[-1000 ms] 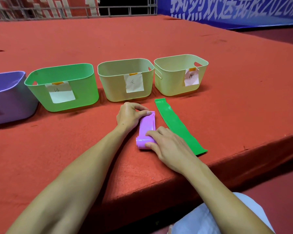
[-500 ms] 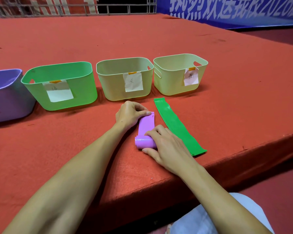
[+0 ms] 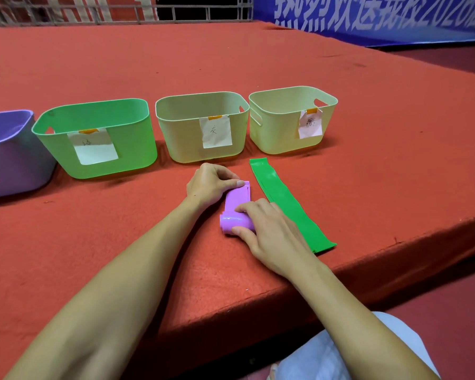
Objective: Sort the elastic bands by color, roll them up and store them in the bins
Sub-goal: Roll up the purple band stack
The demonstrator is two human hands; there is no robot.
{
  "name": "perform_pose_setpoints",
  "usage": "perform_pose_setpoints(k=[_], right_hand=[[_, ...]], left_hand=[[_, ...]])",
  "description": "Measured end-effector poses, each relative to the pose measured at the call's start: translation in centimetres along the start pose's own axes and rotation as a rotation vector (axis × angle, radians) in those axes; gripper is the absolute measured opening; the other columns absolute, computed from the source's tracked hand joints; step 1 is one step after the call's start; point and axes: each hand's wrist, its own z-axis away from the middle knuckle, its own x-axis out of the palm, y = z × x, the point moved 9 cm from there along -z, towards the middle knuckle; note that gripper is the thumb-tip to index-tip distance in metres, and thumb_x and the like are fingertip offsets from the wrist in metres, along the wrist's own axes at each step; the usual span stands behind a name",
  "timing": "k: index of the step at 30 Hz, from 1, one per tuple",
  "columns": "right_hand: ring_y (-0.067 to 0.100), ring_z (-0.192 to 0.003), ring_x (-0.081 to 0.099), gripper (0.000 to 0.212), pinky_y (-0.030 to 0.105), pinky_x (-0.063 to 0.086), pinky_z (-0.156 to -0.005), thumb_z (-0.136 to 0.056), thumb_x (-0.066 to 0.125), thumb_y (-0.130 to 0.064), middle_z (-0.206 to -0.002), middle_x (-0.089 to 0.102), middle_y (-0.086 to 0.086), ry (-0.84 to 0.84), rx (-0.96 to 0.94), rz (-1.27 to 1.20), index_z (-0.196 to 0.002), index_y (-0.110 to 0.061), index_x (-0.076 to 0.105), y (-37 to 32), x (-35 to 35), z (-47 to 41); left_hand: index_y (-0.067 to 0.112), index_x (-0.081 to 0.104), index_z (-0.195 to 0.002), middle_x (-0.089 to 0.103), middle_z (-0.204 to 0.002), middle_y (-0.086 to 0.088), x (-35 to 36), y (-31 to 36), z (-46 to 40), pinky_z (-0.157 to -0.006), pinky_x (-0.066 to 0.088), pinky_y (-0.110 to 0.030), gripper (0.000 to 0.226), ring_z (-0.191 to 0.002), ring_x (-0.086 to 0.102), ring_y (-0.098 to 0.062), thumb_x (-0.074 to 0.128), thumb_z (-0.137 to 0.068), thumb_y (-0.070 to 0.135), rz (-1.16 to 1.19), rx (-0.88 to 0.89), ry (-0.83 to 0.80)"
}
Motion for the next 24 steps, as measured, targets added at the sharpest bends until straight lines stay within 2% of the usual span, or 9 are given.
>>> perform_pose_setpoints(k=[3, 8, 13, 16, 18, 20, 22, 24], right_hand=[[0.023, -0.118, 0.050, 0.044, 0.041, 0.051, -0.093, -0.099, 0.059, -0.053, -0.133, 0.045, -0.003, 0.034, 0.010, 0.028, -0.135, -0.027, 0.059, 0.0, 0.1, -0.3], [0.023, -0.113, 0.050, 0.054, 0.042, 0.051, -0.092, -0.092, 0.068, -0.058, -0.128, 0.049, -0.005, 0.011, -0.012, 0.071, -0.136, -0.028, 0.058, 0.4, 0.5, -0.9], [0.026, -0.116, 0.056, 0.066, 0.045, 0.050, -0.094, -0.094, 0.068, -0.055, -0.129, 0.056, -0.003, 0.001, -0.012, 0.069, -0.150, -0.025, 0.050, 0.5, 0.5, -1.5], [0.025, -0.120, 0.059, 0.063, 0.045, 0.050, -0.096, -0.092, 0.072, -0.053, -0.131, 0.060, -0.004, 0.015, 0.016, -0.006, -0.143, -0.026, 0.048, 0.7, 0.2, -1.5], [0.025, -0.115, 0.059, 0.050, 0.045, 0.050, -0.093, -0.092, 0.071, -0.054, -0.125, 0.061, -0.005, 0.020, 0.002, 0.006, -0.131, -0.029, 0.051, 0.7, 0.2, -1.4], [0.025, -0.111, 0.058, 0.044, 0.044, 0.050, -0.090, -0.093, 0.069, -0.056, -0.120, 0.061, -0.006, 0.026, 0.005, 0.020, -0.126, -0.030, 0.055, 0.9, 0.2, -1.6], [0.025, -0.112, 0.056, 0.045, 0.043, 0.049, -0.091, -0.094, 0.067, -0.056, -0.122, 0.060, -0.005, 0.028, 0.016, 0.026, -0.131, -0.031, 0.056, 0.9, 0.3, -1.7], [0.026, -0.113, 0.056, 0.048, 0.043, 0.049, -0.092, -0.096, 0.066, -0.056, -0.123, 0.057, -0.003, 0.022, 0.034, 0.021, -0.136, -0.031, 0.057, 0.9, 0.4, -1.7]], left_hand=[[0.046, 0.081, -0.082, 0.076, -0.083, 0.029, 0.0, 0.3, 0.0, -0.086, 0.058, -0.040, 0.015, -0.089, 0.071, 0.001, 0.086, -0.077, 0.060, -0.003, 0.026, -0.008], [0.048, 0.078, -0.081, 0.077, -0.087, 0.027, -0.2, 1.0, 0.0, -0.090, 0.058, -0.043, 0.012, -0.091, 0.071, -0.002, 0.082, -0.077, 0.059, -0.004, 0.080, -0.036], [0.032, 0.079, -0.085, 0.081, -0.085, 0.010, -0.8, 0.9, 0.3, -0.079, 0.065, -0.054, 0.011, -0.072, 0.075, -0.018, 0.087, -0.080, 0.038, 0.144, 0.065, -0.063], [0.031, 0.076, -0.096, 0.080, -0.099, 0.009, -2.6, 1.6, 1.3, -0.066, 0.063, -0.038, 0.016, -0.062, 0.074, -0.011, 0.087, -0.085, 0.033, 0.076, 0.107, -0.002], [0.034, 0.075, -0.100, 0.077, -0.102, 0.013, -4.1, 2.5, 2.5, -0.068, 0.056, -0.032, 0.018, -0.059, 0.068, -0.004, 0.084, -0.085, 0.036, 0.001, 0.184, 0.052], [0.031, 0.076, -0.101, 0.077, -0.100, 0.013, -4.9, 3.5, 4.4, -0.070, 0.056, -0.033, 0.015, -0.066, 0.069, -0.008, 0.082, -0.087, 0.033, 0.021, 0.253, 0.024], [0.027, 0.078, -0.103, 0.078, -0.099, 0.011, -5.1, 4.5, 6.6, -0.072, 0.057, -0.032, 0.013, -0.077, 0.071, -0.018, 0.080, -0.090, 0.029, 0.039, 0.320, -0.044], [0.024, 0.080, -0.103, 0.078, -0.097, 0.011, -4.9, 5.1, 8.7, -0.069, 0.052, -0.022, 0.011, -0.077, 0.070, -0.017, 0.081, -0.092, 0.022, 0.049, 0.360, -0.101]])
